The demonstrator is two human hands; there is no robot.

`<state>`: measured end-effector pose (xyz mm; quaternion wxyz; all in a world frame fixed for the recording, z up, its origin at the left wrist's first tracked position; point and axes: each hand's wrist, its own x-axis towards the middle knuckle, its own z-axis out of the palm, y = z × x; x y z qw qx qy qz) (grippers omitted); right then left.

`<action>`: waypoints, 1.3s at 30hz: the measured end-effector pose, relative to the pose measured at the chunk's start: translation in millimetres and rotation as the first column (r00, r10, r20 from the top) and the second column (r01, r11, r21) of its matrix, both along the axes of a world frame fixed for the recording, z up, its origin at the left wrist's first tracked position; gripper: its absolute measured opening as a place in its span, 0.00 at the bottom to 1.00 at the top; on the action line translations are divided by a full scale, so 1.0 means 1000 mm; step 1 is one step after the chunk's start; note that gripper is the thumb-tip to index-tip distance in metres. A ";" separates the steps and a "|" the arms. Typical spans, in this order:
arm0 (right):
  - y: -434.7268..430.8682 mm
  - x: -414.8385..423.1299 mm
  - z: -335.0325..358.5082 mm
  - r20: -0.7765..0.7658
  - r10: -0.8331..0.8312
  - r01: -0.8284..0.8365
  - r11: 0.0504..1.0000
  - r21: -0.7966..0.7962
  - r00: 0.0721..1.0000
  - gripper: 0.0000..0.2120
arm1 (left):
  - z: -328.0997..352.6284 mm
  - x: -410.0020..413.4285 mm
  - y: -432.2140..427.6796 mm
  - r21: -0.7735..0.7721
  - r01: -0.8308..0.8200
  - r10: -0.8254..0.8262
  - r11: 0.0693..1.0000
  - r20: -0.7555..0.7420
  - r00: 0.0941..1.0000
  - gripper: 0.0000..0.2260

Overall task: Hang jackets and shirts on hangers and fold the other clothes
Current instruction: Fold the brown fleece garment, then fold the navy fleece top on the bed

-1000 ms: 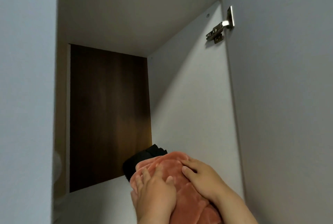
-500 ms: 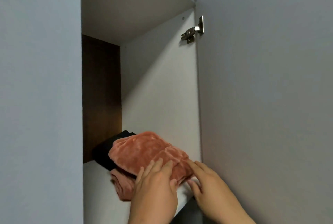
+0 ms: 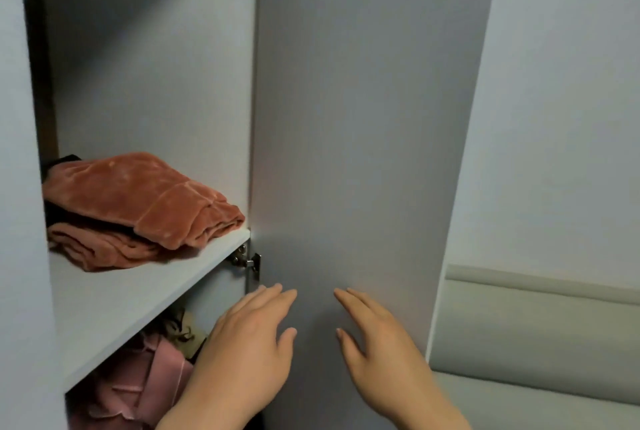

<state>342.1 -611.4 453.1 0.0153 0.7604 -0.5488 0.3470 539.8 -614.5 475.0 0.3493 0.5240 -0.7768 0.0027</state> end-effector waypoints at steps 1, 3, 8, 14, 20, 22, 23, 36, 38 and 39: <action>0.006 -0.006 -0.004 0.014 -0.010 0.010 1.000 -0.008 1.000 0.28 | -0.005 -0.007 -0.001 0.004 0.039 -0.039 0.999 -0.005 0.999 0.24; 0.016 -0.017 -0.010 0.045 0.002 -0.001 1.000 -0.028 0.999 0.26 | -0.013 -0.019 -0.001 0.004 0.078 -0.078 0.997 -0.011 0.997 0.24; 0.034 -0.037 -0.017 0.135 0.024 -0.005 0.990 -0.139 0.990 0.18 | -0.028 -0.048 0.002 0.041 0.185 -0.186 0.982 0.037 0.982 0.22; 0.076 -0.106 -0.041 0.248 -0.193 0.245 0.949 -0.200 0.949 0.13 | -0.043 -0.105 0.024 0.087 0.515 -0.520 0.853 0.054 0.852 0.22; 0.117 -0.201 -0.096 0.170 -0.516 0.522 0.853 0.005 0.840 0.15 | -0.048 -0.199 0.046 0.056 0.744 -0.729 0.666 0.262 0.633 0.18; 0.137 -0.224 -0.107 0.122 -0.595 0.590 0.803 0.078 0.794 0.15 | -0.051 -0.233 0.046 0.073 0.800 -0.790 0.595 0.234 0.567 0.23; 0.148 -0.233 -0.113 0.089 -0.633 0.623 0.773 0.122 0.769 0.16 | -0.054 -0.251 0.045 0.088 0.819 -0.812 0.568 0.222 0.539 0.24; 0.350 -0.224 -0.164 0.042 -0.994 0.835 0.104 0.541 0.096 0.21 | -0.162 -0.415 0.113 0.457 0.884 -0.980 0.103 0.200 0.010 0.32; 0.371 -0.205 -0.170 0.044 -0.999 0.823 0.014 0.567 -0.014 0.22 | -0.169 -0.422 0.129 0.477 0.878 -0.991 -0.029 0.100 -0.087 0.29; 0.380 -0.195 -0.173 0.048 -0.997 0.808 -0.023 0.589 -0.063 0.22 | -0.173 -0.425 0.136 0.483 0.873 -0.992 -0.064 0.061 -0.106 0.25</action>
